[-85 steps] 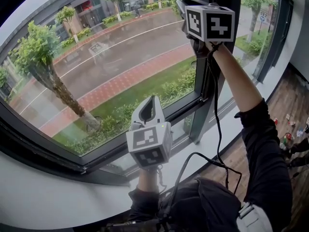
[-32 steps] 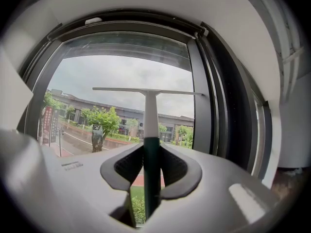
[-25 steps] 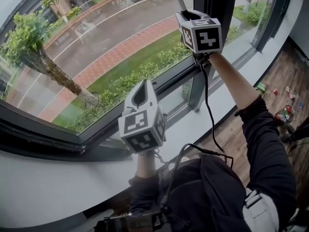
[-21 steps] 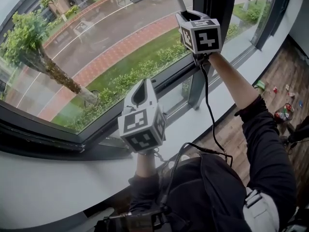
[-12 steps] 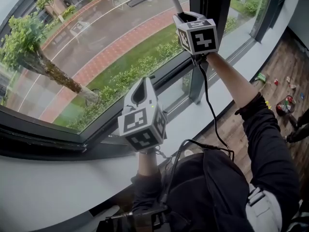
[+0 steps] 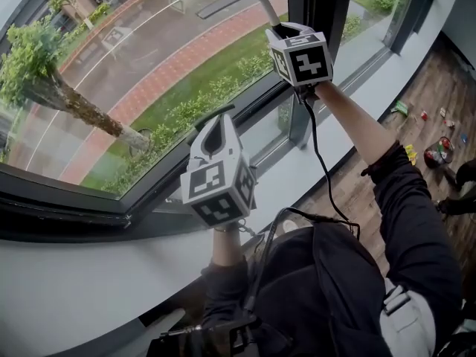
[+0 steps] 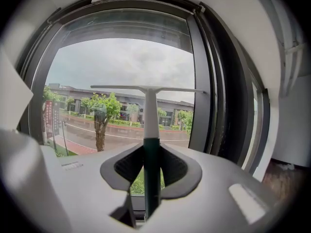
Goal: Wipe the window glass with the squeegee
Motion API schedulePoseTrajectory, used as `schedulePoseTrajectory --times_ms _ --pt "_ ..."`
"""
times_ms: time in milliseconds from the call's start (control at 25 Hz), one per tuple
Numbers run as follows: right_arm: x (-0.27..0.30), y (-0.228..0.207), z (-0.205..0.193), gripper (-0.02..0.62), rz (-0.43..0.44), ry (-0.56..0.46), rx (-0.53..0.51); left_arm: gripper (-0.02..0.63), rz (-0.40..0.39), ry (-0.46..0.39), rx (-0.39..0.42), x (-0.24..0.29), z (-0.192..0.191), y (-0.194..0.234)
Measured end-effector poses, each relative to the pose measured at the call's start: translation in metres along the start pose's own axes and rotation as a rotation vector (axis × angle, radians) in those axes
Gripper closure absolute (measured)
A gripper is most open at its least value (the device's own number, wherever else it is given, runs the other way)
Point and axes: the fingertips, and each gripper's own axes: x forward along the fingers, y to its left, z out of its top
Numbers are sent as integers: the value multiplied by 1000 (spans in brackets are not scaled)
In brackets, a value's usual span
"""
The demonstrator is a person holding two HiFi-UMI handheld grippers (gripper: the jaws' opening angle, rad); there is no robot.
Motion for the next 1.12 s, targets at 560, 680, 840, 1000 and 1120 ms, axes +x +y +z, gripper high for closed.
schedulePoseTrajectory --times_ms 560,680,840,1000,1120 --pt "-1 2 -51 503 2 86 15 607 4 38 7 -5 -21 -4" --pt "1 5 -63 503 4 112 18 607 6 44 6 -5 -22 -2" --pt "2 8 -76 503 4 142 17 607 13 52 3 -8 -22 2" --pt "2 8 -90 503 9 169 20 607 16 60 0 -6 -26 1" --pt "3 11 -101 503 11 184 19 607 19 63 -2 -6 -29 4"
